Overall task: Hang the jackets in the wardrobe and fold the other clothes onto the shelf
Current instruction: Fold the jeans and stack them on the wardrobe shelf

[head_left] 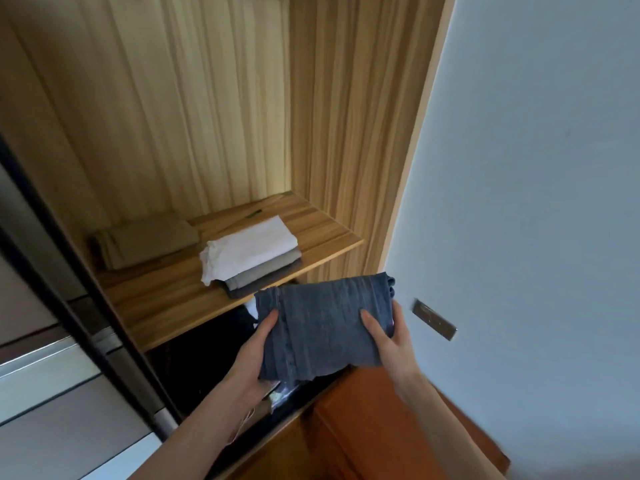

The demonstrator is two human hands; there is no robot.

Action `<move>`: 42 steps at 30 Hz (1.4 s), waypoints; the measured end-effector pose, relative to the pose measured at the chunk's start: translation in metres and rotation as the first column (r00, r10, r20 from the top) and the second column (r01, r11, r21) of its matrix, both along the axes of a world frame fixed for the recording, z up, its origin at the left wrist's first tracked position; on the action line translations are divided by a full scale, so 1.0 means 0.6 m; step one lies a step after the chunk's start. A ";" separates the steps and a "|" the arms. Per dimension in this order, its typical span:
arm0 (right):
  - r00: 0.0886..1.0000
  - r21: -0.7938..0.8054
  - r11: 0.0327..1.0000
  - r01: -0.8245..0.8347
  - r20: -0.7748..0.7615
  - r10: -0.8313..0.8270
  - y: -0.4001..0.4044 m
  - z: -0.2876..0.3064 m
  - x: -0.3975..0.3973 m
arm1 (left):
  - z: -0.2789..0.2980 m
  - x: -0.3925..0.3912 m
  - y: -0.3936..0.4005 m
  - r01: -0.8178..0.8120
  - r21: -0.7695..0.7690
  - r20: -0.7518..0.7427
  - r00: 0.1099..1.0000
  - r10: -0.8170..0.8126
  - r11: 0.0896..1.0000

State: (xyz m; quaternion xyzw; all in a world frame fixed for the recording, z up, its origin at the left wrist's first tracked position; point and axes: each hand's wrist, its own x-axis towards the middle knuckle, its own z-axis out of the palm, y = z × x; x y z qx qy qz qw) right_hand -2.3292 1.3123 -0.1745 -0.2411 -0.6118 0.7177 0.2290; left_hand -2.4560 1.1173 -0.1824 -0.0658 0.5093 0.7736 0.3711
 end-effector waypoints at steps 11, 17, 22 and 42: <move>0.997 -0.033 0.998 -0.062 -0.047 0.061 0.012 0.009 -0.217 | 0.024 -0.166 -0.007 -0.141 -0.036 -0.064 0.988 0.138 0.989; 0.985 -0.016 0.988 -0.151 -0.088 0.149 0.031 0.019 -0.352 | 0.029 -0.262 -0.003 -0.251 -0.016 -0.064 0.966 0.250 0.968; 0.972 0.067 0.974 -0.215 -0.083 0.220 0.054 0.030 -0.474 | 0.038 -0.349 0.014 -0.342 0.016 -0.060 0.938 0.342 0.940; 0.883 0.242 0.851 -0.467 0.066 0.466 0.149 -0.084 -0.798 | -0.065 -0.584 0.083 -0.481 -0.098 -0.122 0.875 0.469 0.871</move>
